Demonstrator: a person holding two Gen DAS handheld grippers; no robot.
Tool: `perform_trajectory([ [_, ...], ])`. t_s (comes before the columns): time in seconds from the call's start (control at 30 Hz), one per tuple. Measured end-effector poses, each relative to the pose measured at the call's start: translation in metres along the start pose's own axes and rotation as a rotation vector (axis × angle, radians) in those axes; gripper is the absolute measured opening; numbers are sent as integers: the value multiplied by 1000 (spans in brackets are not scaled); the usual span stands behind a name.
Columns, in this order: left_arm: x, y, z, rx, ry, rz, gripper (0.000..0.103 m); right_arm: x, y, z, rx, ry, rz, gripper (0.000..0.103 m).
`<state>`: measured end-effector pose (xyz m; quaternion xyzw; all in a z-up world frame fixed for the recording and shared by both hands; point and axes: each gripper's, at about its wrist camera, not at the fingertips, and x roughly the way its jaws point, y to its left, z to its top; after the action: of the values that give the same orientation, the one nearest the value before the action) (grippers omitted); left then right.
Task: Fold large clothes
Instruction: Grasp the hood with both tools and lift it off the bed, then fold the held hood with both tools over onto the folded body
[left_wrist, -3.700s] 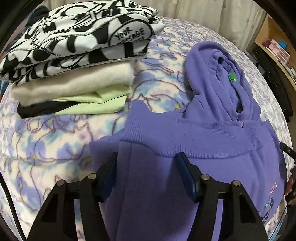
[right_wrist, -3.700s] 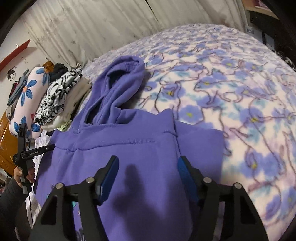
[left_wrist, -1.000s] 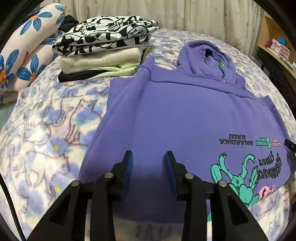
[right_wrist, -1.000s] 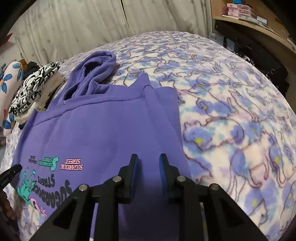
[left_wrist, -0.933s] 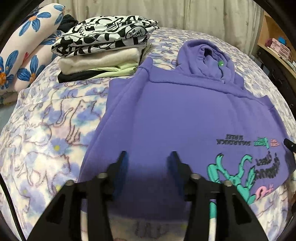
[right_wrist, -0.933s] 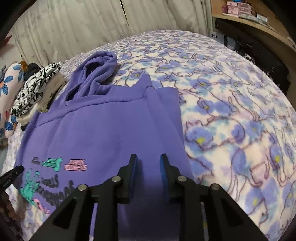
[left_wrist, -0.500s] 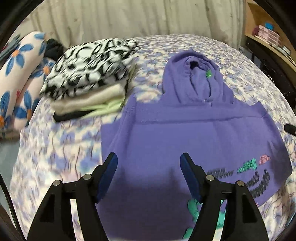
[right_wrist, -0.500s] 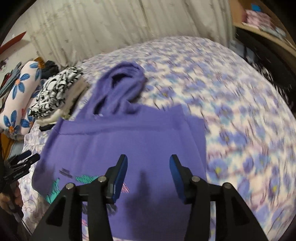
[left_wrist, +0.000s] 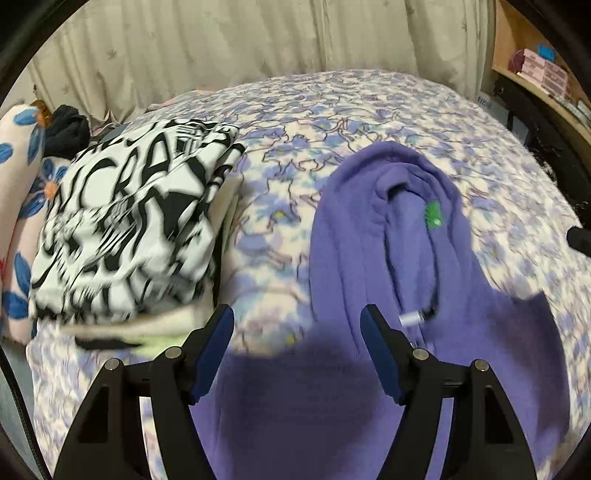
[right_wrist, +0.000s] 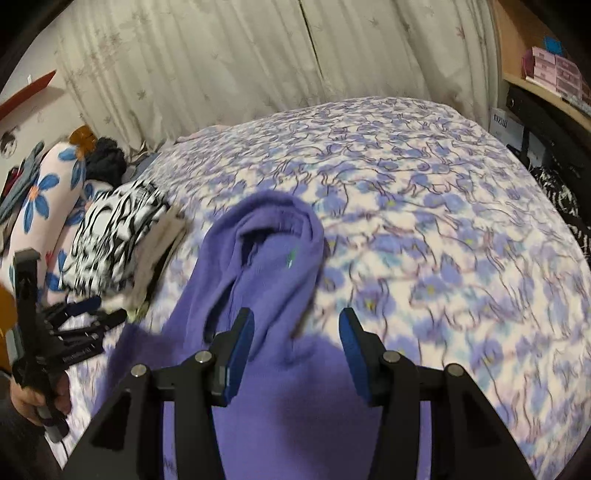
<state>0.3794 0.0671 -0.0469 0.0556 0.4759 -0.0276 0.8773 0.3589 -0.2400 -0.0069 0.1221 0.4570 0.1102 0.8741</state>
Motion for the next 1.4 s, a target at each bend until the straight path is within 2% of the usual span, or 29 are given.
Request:
perform_trajectory([
  [0.13, 48, -8, 21, 15, 40, 34, 69, 46, -15, 24, 58, 26, 22, 48],
  [0.3, 109, -13, 42, -21, 87, 64, 69, 109, -39, 38, 167, 77, 62, 48],
  [0.47, 147, -14, 58, -41, 85, 81, 69, 156, -53, 48, 239, 98, 97, 48],
  [0.67, 182, -9, 67, -100, 107, 58, 69, 201, -65, 49, 264, 144, 62, 47],
  [0.73, 186, -8, 67, -110, 107, 48, 69, 208, -69, 48, 267, 152, 73, 40],
  [0.77, 188, -8, 67, -112, 109, 45, 69, 209, -68, 46, 249, 147, 64, 34],
  [0.83, 188, -11, 67, -103, 108, 36, 62, 209, -62, 45, 214, 146, 88, 15],
  [0.87, 188, -13, 67, -88, 109, 6, 47, 207, -57, 45, 191, 142, 87, 6],
  [0.9, 186, -17, 67, -72, 109, -24, 30, 206, -51, 45, 165, 132, 72, 6],
  [0.97, 186, -25, 69, -42, 113, -53, 7, 199, -42, 44, 125, 114, 65, 5],
  [1.07, 176, -39, 67, 5, 81, 19, 4, 187, -37, 45, 111, 78, 66, 5],
  [1.17, 158, -36, 67, -23, 46, 54, 3, 162, -36, 46, 104, 22, 66, 5],
  [1.4, 65, -12, 57, -45, -64, 34, 3, 82, -31, 36, 59, -95, 121, 4],
])
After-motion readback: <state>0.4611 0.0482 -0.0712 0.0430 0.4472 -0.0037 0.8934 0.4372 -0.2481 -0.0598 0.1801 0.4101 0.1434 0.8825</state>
